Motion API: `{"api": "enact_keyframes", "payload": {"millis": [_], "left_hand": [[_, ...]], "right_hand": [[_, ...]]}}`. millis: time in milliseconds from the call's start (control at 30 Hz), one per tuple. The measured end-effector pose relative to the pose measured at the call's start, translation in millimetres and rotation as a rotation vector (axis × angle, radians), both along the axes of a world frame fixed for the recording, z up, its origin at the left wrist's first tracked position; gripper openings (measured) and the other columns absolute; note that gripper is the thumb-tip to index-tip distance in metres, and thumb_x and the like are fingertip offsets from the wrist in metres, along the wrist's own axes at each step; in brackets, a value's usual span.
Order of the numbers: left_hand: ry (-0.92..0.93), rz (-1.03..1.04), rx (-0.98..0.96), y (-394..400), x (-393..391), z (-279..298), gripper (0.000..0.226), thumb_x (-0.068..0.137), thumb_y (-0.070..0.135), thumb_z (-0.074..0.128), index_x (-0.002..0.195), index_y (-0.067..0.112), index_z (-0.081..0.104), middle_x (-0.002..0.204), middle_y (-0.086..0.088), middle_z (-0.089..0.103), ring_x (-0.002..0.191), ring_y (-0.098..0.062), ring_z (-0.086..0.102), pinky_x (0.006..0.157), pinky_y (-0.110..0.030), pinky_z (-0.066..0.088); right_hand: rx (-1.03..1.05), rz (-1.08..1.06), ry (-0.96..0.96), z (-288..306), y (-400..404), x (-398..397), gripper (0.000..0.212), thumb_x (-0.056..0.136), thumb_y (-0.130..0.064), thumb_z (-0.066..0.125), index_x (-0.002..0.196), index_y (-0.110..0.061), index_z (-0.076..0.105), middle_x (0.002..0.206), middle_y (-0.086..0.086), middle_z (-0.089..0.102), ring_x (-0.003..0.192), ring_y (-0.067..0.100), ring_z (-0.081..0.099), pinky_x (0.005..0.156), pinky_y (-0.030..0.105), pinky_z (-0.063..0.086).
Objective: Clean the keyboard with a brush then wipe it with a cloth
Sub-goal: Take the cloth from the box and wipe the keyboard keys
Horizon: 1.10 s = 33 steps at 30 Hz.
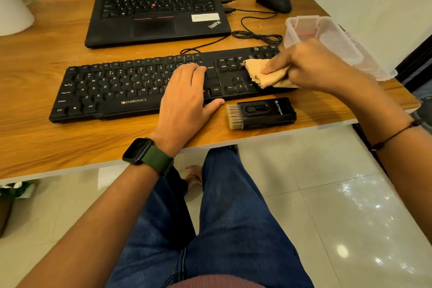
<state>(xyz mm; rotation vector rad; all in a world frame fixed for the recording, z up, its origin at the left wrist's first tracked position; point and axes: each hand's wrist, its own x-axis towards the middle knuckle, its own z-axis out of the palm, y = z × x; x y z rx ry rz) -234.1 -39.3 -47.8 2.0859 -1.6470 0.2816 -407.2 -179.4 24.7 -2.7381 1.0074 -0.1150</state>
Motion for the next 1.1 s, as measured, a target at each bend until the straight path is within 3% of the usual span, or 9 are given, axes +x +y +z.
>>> {"api": "enact_keyframes", "payload": {"millis": [133, 267, 500, 633, 733, 867, 1100], "left_hand": [[-0.051, 0.042, -0.008, 1, 1, -2, 0.069, 0.078, 0.044, 0.067, 0.124, -0.004, 0.048, 0.122, -0.023, 0.054, 0.116, -0.037, 0.05, 0.101, -0.045, 0.037], [-0.064, 0.09, -0.018, 1, 3, -4, 0.073, 0.076, 0.051, 0.063, 0.122, -0.004, 0.05, 0.12, -0.022, 0.056, 0.113, -0.038, 0.051, 0.099, -0.046, 0.039], [-0.055, 0.085, 0.007, 1, 4, -7, 0.075, 0.077, 0.052, 0.064, 0.125, -0.003, 0.048, 0.123, -0.022, 0.054, 0.116, -0.037, 0.049, 0.102, -0.046, 0.035], [-0.058, 0.079, 0.011, 1, 4, -5, 0.075, 0.078, 0.052, 0.063, 0.126, -0.003, 0.047, 0.124, -0.022, 0.053, 0.118, -0.037, 0.048, 0.103, -0.046, 0.034], [-0.055, 0.076, 0.008, 1, 4, -7, 0.076, 0.077, 0.054, 0.061, 0.125, -0.003, 0.048, 0.123, -0.022, 0.054, 0.116, -0.037, 0.049, 0.102, -0.047, 0.035], [-0.065, 0.082, -0.019, 0, 5, -8, 0.079, 0.075, 0.061, 0.046, 0.12, -0.003, 0.051, 0.117, -0.021, 0.057, 0.11, -0.037, 0.053, 0.098, -0.046, 0.039], [-0.042, 0.081, -0.008, 0, 6, -9, 0.081, 0.076, 0.064, 0.04, 0.124, -0.001, 0.048, 0.12, -0.02, 0.055, 0.113, -0.035, 0.051, 0.099, -0.044, 0.038]], "right_hand": [[-0.027, -0.076, -0.129, 5, -11, 8, 0.036, 0.09, -0.001, 0.049, 0.121, -0.014, 0.062, 0.129, 0.008, 0.058, 0.119, 0.024, 0.049, 0.096, 0.028, 0.036], [-0.011, -0.012, -0.054, -11, -7, 19, 0.036, 0.09, -0.003, 0.053, 0.122, -0.016, 0.06, 0.131, 0.008, 0.056, 0.126, 0.025, 0.046, 0.109, 0.038, 0.035], [0.011, 0.079, 0.025, 0, 4, 1, 0.038, 0.087, 0.004, 0.051, 0.118, -0.014, 0.063, 0.13, 0.006, 0.058, 0.125, 0.024, 0.047, 0.106, 0.035, 0.037], [-0.003, 0.043, -0.122, 18, 6, 5, 0.036, 0.088, 0.003, 0.049, 0.111, -0.017, 0.067, 0.128, 0.001, 0.058, 0.123, 0.019, 0.047, 0.107, 0.032, 0.033], [-0.044, 0.214, -0.139, 16, 12, 28, 0.036, 0.086, 0.002, 0.052, 0.113, -0.016, 0.067, 0.13, 0.003, 0.057, 0.124, 0.02, 0.047, 0.101, 0.023, 0.029], [-0.042, 0.426, 0.057, 1, 12, 45, 0.033, 0.084, 0.002, 0.056, 0.112, -0.011, 0.067, 0.13, 0.006, 0.058, 0.125, 0.019, 0.047, 0.099, 0.021, 0.029], [0.048, 0.195, 0.014, 5, -9, -2, 0.033, 0.082, 0.01, 0.055, 0.108, -0.006, 0.067, 0.125, 0.008, 0.06, 0.123, 0.021, 0.049, 0.1, 0.023, 0.03]]}}
